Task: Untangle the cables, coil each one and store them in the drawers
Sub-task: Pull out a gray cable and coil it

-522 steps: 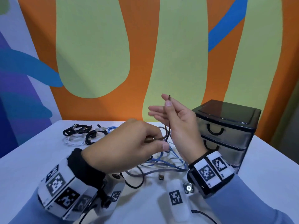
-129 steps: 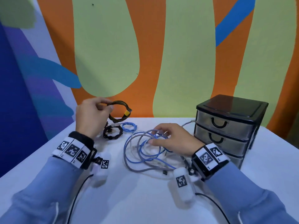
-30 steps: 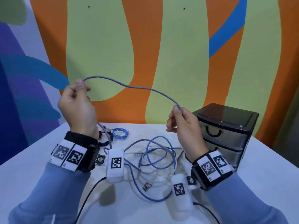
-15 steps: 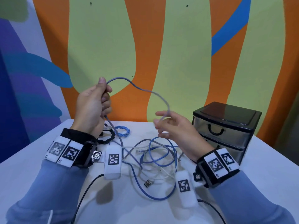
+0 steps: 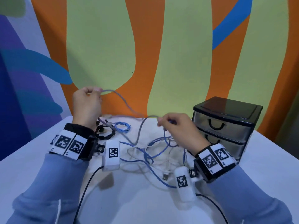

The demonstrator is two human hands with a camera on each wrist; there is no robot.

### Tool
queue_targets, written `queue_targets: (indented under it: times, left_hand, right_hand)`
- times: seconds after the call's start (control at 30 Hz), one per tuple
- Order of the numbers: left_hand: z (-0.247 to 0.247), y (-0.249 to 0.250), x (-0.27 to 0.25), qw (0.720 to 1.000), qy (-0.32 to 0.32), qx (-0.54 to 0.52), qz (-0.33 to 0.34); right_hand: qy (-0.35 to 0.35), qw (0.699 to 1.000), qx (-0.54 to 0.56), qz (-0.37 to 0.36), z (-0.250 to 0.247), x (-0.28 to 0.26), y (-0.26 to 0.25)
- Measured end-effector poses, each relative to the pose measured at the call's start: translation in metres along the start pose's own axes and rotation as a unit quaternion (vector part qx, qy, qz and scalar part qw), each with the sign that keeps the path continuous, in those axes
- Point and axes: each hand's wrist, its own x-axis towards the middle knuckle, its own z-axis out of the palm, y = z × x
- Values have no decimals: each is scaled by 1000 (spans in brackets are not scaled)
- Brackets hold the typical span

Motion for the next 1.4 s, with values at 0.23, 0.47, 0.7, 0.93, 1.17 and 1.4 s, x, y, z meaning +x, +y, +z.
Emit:
queue_targets:
  times: [0.23, 0.47, 0.7, 0.93, 1.17, 1.4]
  left_hand:
    - [2, 9, -19, 936, -147, 311, 79]
    - [21, 28, -45, 911, -358, 100, 176]
    - [30, 24, -50, 923, -285, 27, 259]
    - [17, 29, -33, 957, -74, -139, 243]
    - [16, 35, -38, 951, 12, -192, 241]
    - [10, 30, -25, 967, 22, -210, 144]
  right_hand:
    - [75, 993, 82, -29, -2, -2, -7]
    - [43, 989, 109, -93, 0, -9, -22]
    - [49, 985, 109, -122, 0, -6, -19]
    - [-43, 997, 0, -69, 2, -2, -5]
    - [-20, 998, -37, -40, 1, 1, 1]
    - [33, 998, -20, -47, 4, 2, 4]
